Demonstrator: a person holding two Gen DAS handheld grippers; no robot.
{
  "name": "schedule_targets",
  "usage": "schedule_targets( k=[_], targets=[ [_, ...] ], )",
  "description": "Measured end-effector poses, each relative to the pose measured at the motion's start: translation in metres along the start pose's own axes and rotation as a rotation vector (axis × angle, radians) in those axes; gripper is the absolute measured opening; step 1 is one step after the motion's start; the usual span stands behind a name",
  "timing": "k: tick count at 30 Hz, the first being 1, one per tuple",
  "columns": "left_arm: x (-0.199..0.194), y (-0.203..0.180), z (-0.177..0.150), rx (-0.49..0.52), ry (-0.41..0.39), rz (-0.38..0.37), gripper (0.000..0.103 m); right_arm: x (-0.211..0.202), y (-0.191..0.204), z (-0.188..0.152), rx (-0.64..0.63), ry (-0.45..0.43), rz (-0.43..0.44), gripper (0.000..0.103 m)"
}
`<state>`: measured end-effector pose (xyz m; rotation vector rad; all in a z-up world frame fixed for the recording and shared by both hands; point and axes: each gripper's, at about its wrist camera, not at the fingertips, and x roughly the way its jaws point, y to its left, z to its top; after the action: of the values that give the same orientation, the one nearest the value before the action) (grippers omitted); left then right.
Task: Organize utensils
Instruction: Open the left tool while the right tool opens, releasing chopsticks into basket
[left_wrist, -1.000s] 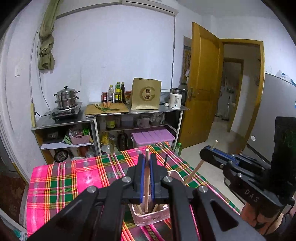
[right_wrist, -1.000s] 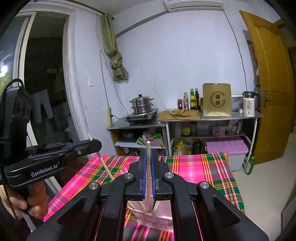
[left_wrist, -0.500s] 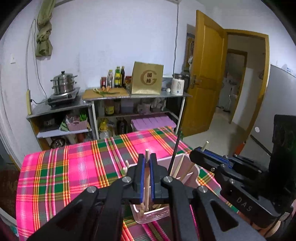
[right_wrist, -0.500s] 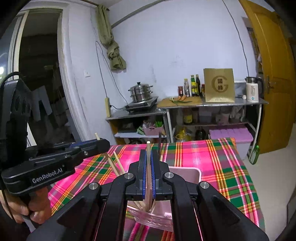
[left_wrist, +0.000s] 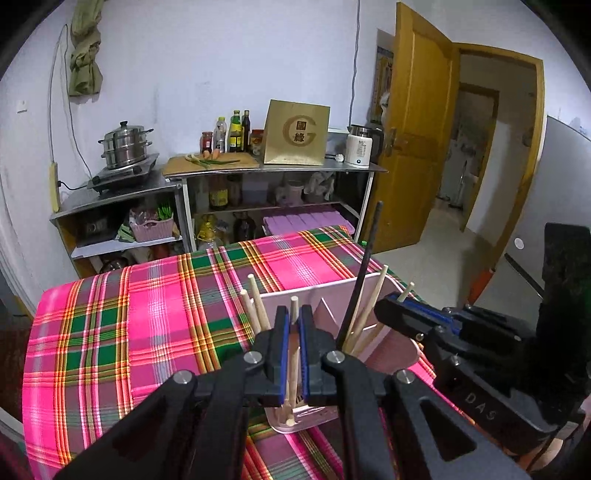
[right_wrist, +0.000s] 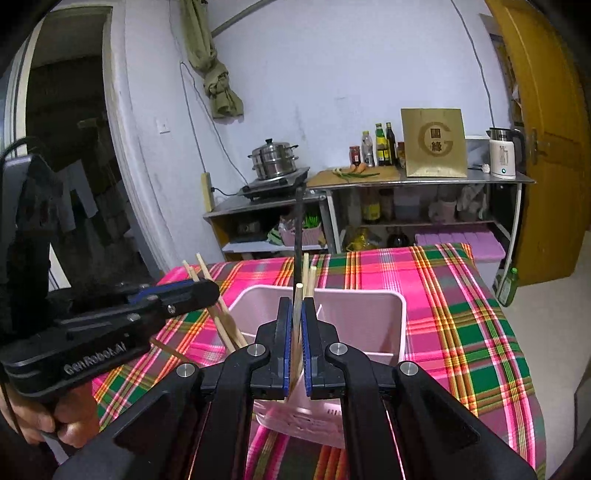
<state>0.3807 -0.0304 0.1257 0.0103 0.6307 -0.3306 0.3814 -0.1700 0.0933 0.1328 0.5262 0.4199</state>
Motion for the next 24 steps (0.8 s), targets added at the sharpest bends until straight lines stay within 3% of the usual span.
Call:
schedule_targets(
  k=[4, 7, 10, 18, 24],
  targets=[
    [-0.001, 0.001, -0.001, -0.007, 0.016, -0.001, 0.007, 0.000, 0.000, -0.001, -0.014, 0.022, -0.009, 0.005],
    [-0.004, 0.001, -0.003, -0.005, 0.017, -0.002, 0.014, -0.004, 0.001, -0.001, -0.024, 0.025, -0.020, 0.018],
    [-0.012, 0.002, -0.005, -0.012, 0.006, -0.011, 0.024, -0.012, 0.001, -0.002, -0.025, 0.020, -0.020, 0.019],
    [-0.052, 0.001, -0.021, -0.028, -0.041, -0.015, 0.025, -0.053, 0.007, -0.008, -0.045, -0.016, -0.036, 0.021],
    [-0.085, -0.003, -0.061, -0.043, -0.058, -0.018, 0.026, -0.092, 0.011, -0.032, -0.045, -0.028, -0.033, 0.021]
  ],
)
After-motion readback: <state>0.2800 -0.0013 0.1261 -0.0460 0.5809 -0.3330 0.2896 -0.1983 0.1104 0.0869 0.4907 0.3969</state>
